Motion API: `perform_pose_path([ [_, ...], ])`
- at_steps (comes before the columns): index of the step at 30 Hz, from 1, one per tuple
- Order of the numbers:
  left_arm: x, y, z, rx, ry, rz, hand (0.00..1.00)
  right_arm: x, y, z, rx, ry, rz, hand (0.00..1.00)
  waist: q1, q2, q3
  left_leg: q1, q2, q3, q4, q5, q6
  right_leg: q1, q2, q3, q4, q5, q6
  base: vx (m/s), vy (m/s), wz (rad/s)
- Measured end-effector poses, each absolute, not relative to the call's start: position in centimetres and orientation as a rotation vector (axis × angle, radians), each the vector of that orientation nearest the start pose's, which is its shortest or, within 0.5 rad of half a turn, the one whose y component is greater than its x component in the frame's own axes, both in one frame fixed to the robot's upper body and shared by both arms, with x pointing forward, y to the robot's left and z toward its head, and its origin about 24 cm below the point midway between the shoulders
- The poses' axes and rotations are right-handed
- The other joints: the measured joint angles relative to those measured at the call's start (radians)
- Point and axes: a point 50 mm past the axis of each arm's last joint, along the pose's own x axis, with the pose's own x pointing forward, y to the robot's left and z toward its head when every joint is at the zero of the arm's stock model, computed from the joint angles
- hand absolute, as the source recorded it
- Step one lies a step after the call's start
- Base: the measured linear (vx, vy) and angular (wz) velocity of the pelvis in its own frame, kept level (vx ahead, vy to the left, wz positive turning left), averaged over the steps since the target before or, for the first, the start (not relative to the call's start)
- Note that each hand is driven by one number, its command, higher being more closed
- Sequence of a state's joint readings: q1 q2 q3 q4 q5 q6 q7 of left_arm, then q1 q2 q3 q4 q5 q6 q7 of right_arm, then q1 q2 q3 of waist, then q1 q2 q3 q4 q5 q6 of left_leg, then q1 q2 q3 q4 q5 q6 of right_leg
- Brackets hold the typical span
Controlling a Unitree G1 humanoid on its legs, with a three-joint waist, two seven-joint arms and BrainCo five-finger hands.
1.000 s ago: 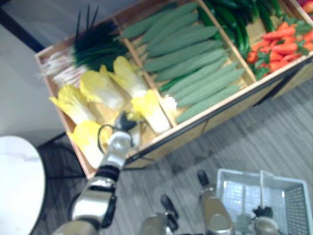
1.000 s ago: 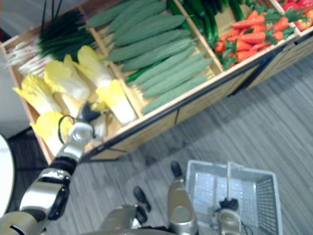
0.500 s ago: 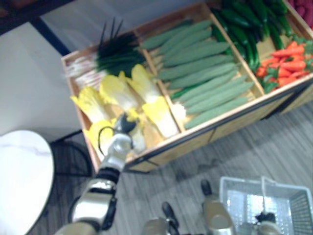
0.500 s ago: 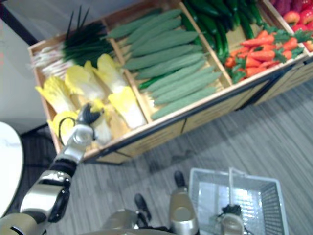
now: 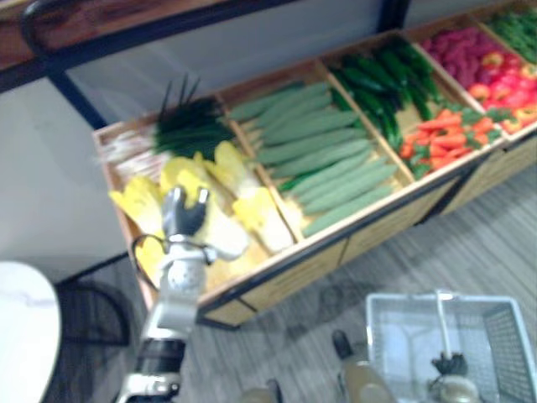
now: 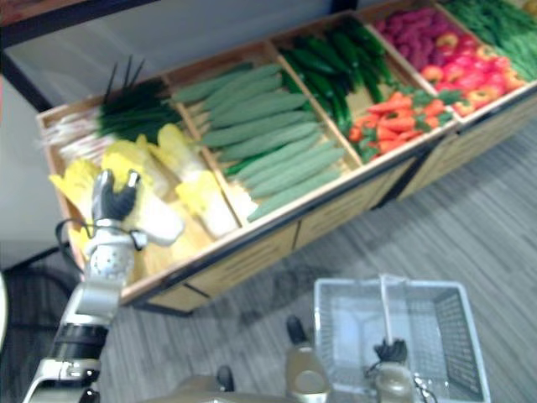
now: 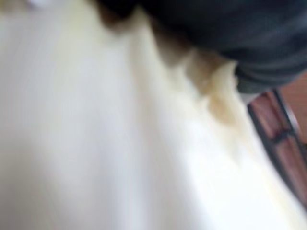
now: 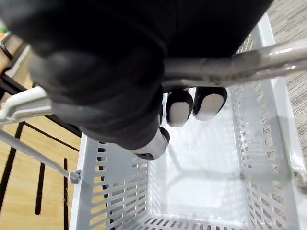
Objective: Pick vegetable in the basket
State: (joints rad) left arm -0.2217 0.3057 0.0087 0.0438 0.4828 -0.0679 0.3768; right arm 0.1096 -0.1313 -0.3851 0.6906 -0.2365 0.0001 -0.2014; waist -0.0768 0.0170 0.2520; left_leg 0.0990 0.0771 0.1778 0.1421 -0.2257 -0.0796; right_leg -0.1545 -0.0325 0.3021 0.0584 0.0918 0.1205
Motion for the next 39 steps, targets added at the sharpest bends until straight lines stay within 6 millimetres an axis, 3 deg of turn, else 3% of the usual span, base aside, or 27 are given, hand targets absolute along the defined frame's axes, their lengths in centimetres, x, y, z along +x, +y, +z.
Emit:
perform_pose_path([
  [1,28.7,19.4,12.0,0.705,-0.421,0.334,1.0,14.4,-27.8,-9.7,-0.315,0.743,-0.546,1.0,0.0,0.002,-0.001,-0.001,0.006,0.054,0.005,0.0,0.005,-0.017,-0.04,-0.162,-0.015,-0.03,-0.127,-0.07,0.105,-0.88],
  [3,28.6,18.5,12.2,0.673,-0.441,0.325,1.0,15.4,-27.5,-9.1,-0.354,0.703,-0.519,1.0,0.008,0.005,0.0,0.016,0.032,0.125,-0.002,0.0,0.011,-0.055,-0.088,-0.385,0.065,-0.075,-0.18,-0.03,0.064,-1.03],
  [5,28.0,18.2,11.7,0.666,-0.429,0.31,1.0,15.8,-26.8,-8.7,-0.374,0.674,-0.488,1.0,0.005,-0.023,-0.004,0.06,0.032,0.188,0.002,-0.011,0.006,-0.066,-0.121,-0.498,0.192,-0.071,-0.188,0.04,0.01,-1.12],
  [6,27.3,18.1,11.2,0.652,-0.417,0.305,1.0,16.1,-26.4,-8.4,-0.383,0.648,-0.469,1.0,0.003,-0.026,-0.005,0.087,0.039,0.236,0.022,-0.038,-0.008,-0.062,-0.104,-0.528,0.199,-0.05,-0.17,0.06,-0.004,-1.6],
  [8,26.4,17.8,11.0,0.635,-0.425,0.277,1.0,18.1,-24.7,-7.3,-0.387,0.561,-0.398,1.0,0.008,-0.03,-0.007,0.101,0.054,0.336,0.042,-0.044,0.002,-0.066,-0.051,-0.553,0.144,0.01,-0.228,-0.03,-0.031,-1.93],
  [9,25.9,17.5,11.1,0.627,-0.446,0.258,1.0,19.7,-23.0,-6.5,-0.382,0.495,-0.344,1.0,0.02,-0.03,-0.023,0.104,0.065,0.42,0.031,-0.058,0.005,-0.047,-0.038,-0.611,0.038,-0.024,-0.207,-0.1,-0.049,-2.38],
  [10,25.6,16.6,11.1,0.554,-0.457,0.232,1.0,21.2,-21.9,-5.6,-0.383,0.439,-0.305,1.0,0.037,-0.009,-0.021,0.133,0.09,0.519,-0.015,-0.055,0.001,-0.061,-0.064,-0.819,0.082,-0.083,-0.234,-0.1,-0.056,-2.37],
  [11,25.5,16.5,10.9,0.529,-0.453,0.225,1.0,21.7,-21.2,-5.3,-0.377,0.417,-0.278,1.0,0.044,-0.014,-0.022,0.136,0.089,0.56,-0.017,-0.053,-0.004,-0.073,-0.113,-0.881,0.149,-0.089,-0.236,0.03,-0.058,-2.11],
  [12,25.2,15.6,10.2,0.477,-0.425,0.181,1.0,22.1,-20.2,-5.2,-0.369,0.398,-0.25,1.0,0.045,-0.023,-0.022,0.162,0.078,0.604,-0.013,-0.058,-0.011,-0.072,-0.171,-0.965,0.239,-0.116,-0.191,0.07,-0.092,-1.69],
  [16,23.5,12.4,7.2,0.314,-0.309,0.011,1.0,21.4,-17.8,-5.6,-0.381,0.4,-0.144,1.0,0.046,-0.018,-0.024,0.203,0.133,0.671,0.127,-0.058,-0.011,-0.085,-0.103,-0.851,0.272,-0.158,-0.201,0.12,-0.147,-1.16],
  [17,22.8,11.7,6.5,0.276,-0.279,-0.042,1.0,21.2,-17.0,-5.7,-0.385,0.399,-0.104,1.0,0.048,-0.013,-0.027,0.18,0.202,0.668,0.284,-0.054,-0.004,-0.07,-0.064,-0.809,0.251,-0.163,-0.205,0.15,-0.18,-1.3],
  [18,22.2,11.0,5.9,0.225,-0.25,-0.086,1.0,21.0,-16.5,-5.8,-0.39,0.402,-0.066,1.0,0.05,0.004,-0.034,0.136,0.291,0.642,0.466,-0.025,0.05,-0.049,-0.005,-0.776,0.22,-0.168,-0.212,0.16,-0.185,-1.34],
  [19,21.9,10.8,5.6,0.204,-0.238,-0.106,1.0,20.9,-16.4,-5.9,-0.396,0.402,-0.049,1.0,0.051,0.012,-0.036,0.108,0.333,0.611,0.564,0.013,0.116,-0.036,0.023,-0.754,0.203,-0.172,-0.219,0.22,-0.211,-1.39],
  [20,21.3,10.5,4.8,0.154,-0.2,-0.131,1.0,20.7,-15.8,-5.6,-0.406,0.386,-0.01,1.0,0.054,0.022,-0.034,0.015,0.377,0.457,0.748,0.109,0.231,-0.003,0.081,-0.692,0.176,-0.177,-0.229,0.21,-0.16,-1.17],
  [21,21.1,10.4,4.5,0.132,-0.18,-0.14,1.0,20.8,-15.6,-5.4,-0.408,0.374,0.009,1.0,0.057,0.024,-0.034,-0.026,0.352,0.366,0.786,0.079,0.178,0.004,0.094,-0.666,0.173,-0.179,-0.233,0.23,-0.08,-1.35],
  [23,20.3,9.6,3.2,0.059,-0.107,-0.197,1.0,21.1,-15.2,-4.3,-0.403,0.322,0.036,1.0,0.082,0.017,-0.032,-0.166,0.228,0.158,0.811,-0.038,0.069,0.036,0.109,-0.573,0.156,-0.188,-0.246,0.28,-0.022,-1.35],
  [25,19.5,8.5,2.6,0.017,-0.072,-0.263,1.0,21.1,-15.0,-3.8,-0.393,0.3,0.057,1.0,0.084,0.016,-0.032,-0.206,0.185,0.148,0.701,-0.088,0.054,0.094,0.109,-0.53,0.113,-0.181,-0.235,0.23,0.0,-0.86],
  [27,18.9,7.6,2.4,-0.031,-0.05,-0.324,1.0,21.4,-14.7,-3.0,-0.373,0.26,0.068,1.0,0.086,0.006,-0.033,-0.245,0.134,0.141,0.509,-0.09,0.049,0.132,0.109,-0.491,0.073,-0.18,-0.232,0.28,0.041,-0.55],
  [29,18.7,6.8,2.5,-0.066,-0.047,-0.356,1.0,21.8,-14.3,-2.0,-0.367,0.214,0.082,1.0,0.101,0.01,-0.041,-0.281,0.086,0.136,0.309,-0.058,0.032,0.145,0.109,-0.454,0.04,-0.181,-0.232,0.25,0.054,-0.52],
  [30,18.6,6.4,2.4,-0.115,-0.035,-0.381,1.0,22.0,-14.2,-1.5,-0.355,0.184,0.099,1.0,0.11,0.018,-0.047,-0.308,0.057,0.138,0.177,0.003,0.033,0.162,0.11,-0.438,0.013,-0.178,-0.221,0.28,0.069,-0.35],
  [32,18.3,6.2,2.0,-0.151,-0.008,-0.4,1.0,22.1,-14.1,-1.1,-0.334,0.17,0.105,1.0,0.113,0.02,-0.05,-0.315,0.04,0.14,0.098,0.056,0.04,0.182,0.12,-0.424,0.006,-0.195,-0.204,0.31,0.085,-0.28],
  [33,18.1,6.1,1.4,-0.174,0.025,-0.418,1.0,22.2,-14.0,-0.9,-0.311,0.167,0.111,1.0,0.121,0.019,-0.06,-0.31,0.034,0.139,0.073,0.089,0.063,0.185,0.124,-0.409,0.03,-0.226,-0.195,0.36,0.116,-0.44],
  [34,17.7,5.9,0.5,-0.165,0.068,-0.453,1.0,22.1,-13.9,-1.0,-0.281,0.175,0.122,1.0,0.13,-0.005,-0.067,-0.283,0.01,0.141,0.057,0.114,0.093,0.176,0.108,-0.39,0.09,-0.281,-0.165,0.37,0.128,-0.42],
  [35,17.5,5.8,-0.1,-0.154,0.096,-0.468,1.0,21.8,-13.9,-1.2,-0.268,0.183,0.124,1.0,0.129,-0.019,-0.073,-0.262,-0.007,0.143,0.043,0.117,0.098,0.174,0.096,-0.387,0.127,-0.308,-0.133,0.41,0.131,-0.28],
  [36,17.1,5.9,-1.3,-0.133,0.149,-0.491,1.0,21.3,-13.9,-1.3,-0.238,0.194,0.131,1.0,0.124,-0.037,-0.08,-0.212,-0.02,0.142,-0.004,0.137,0.098,0.14,0.075,-0.39,0.261,-0.346,-0.07,0.43,0.122,-0.17],
  [37,16.7,6.0,-2.5,-0.106,0.204,-0.505,0.0,21.2,-13.7,-1.3,-0.205,0.2,0.145,1.0,0.118,-0.051,-0.081,-0.171,-0.025,0.156,-0.021,0.18,0.104,0.073,0.053,-0.399,0.459,-0.353,-0.058,0.43,0.12,-0.18],
  [39,16.3,6.8,-4.3,-0.043,0.292,-0.516,0.0,20.8,-13.4,-1.6,-0.157,0.215,0.161,1.0,0.103,-0.076,-0.081,-0.087,-0.041,0.169,-0.055,0.155,0.112,-0.019,-0.009,-0.438,0.735,-0.33,-0.028,0.51,0.105,-0.1],
])
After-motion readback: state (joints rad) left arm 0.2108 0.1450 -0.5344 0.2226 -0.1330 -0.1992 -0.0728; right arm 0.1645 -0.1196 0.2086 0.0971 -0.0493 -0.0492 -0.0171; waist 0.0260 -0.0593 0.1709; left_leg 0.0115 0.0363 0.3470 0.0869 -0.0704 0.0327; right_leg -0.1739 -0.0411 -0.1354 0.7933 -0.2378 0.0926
